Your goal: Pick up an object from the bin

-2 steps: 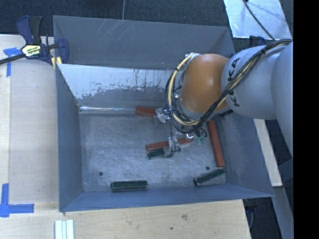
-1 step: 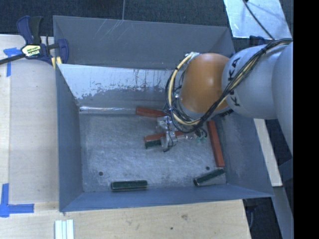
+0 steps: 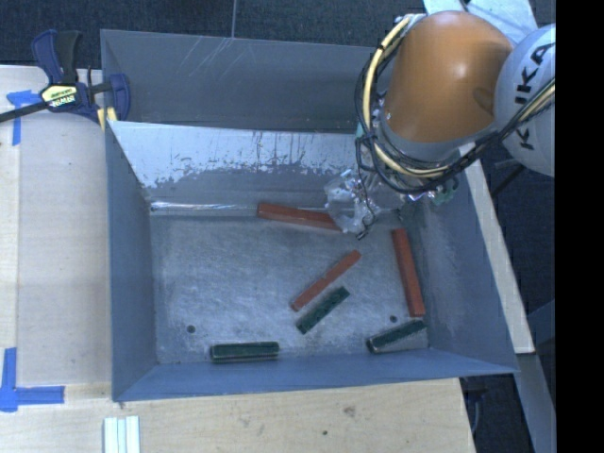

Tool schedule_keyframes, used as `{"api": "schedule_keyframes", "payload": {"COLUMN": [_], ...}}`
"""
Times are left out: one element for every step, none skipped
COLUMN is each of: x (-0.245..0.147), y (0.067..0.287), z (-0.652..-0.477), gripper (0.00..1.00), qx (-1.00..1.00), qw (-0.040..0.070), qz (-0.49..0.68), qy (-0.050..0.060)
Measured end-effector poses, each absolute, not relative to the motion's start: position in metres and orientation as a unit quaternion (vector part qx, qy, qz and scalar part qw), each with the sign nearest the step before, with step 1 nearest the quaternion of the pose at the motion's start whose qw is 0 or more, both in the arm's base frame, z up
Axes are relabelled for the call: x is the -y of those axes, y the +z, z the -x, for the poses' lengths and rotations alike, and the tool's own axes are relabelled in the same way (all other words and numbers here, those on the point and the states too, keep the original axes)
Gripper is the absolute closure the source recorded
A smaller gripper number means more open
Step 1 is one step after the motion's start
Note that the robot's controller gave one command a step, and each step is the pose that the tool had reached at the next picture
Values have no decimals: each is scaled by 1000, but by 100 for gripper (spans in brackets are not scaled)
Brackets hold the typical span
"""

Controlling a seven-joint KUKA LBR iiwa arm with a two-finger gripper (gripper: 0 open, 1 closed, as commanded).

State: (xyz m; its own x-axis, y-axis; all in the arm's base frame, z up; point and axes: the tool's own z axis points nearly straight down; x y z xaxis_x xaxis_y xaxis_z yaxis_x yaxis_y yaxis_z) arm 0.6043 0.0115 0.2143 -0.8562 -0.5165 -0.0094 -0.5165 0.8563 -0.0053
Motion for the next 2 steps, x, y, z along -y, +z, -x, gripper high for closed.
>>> {"api": "schedule_keyframes", "payload": {"x": [-12, -12], "y": [211, 75], "z": [-603, -581], "gripper": [0, 0], "qx": [-964, -865], "qw": [2, 0], "qz": [267, 502], "qy": [0, 1]}}
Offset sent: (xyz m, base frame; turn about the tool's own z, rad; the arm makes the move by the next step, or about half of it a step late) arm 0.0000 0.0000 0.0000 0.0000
